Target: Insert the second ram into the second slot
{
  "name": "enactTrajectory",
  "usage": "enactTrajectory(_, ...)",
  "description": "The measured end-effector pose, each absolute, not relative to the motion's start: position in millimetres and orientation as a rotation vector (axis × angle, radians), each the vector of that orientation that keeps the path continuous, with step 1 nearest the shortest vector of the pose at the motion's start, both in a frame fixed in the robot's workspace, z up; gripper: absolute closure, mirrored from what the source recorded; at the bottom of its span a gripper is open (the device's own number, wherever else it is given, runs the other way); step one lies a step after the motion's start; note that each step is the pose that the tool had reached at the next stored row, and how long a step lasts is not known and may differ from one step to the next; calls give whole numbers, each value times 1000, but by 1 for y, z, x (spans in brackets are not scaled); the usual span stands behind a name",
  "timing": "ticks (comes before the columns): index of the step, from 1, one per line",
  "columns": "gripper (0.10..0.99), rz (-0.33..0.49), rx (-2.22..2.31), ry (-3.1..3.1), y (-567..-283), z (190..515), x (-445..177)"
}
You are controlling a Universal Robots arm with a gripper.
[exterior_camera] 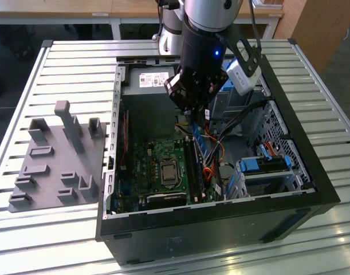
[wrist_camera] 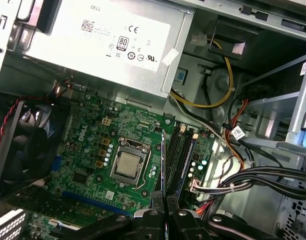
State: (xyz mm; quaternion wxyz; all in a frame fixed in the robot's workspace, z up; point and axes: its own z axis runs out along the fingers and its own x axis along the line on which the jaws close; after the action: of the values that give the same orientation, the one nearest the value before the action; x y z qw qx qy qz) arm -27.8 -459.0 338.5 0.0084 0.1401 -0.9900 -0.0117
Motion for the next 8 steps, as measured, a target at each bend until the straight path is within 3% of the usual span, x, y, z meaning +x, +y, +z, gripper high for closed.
enactTrajectory(8,949,-37,426,-3096,-459,336,-28)
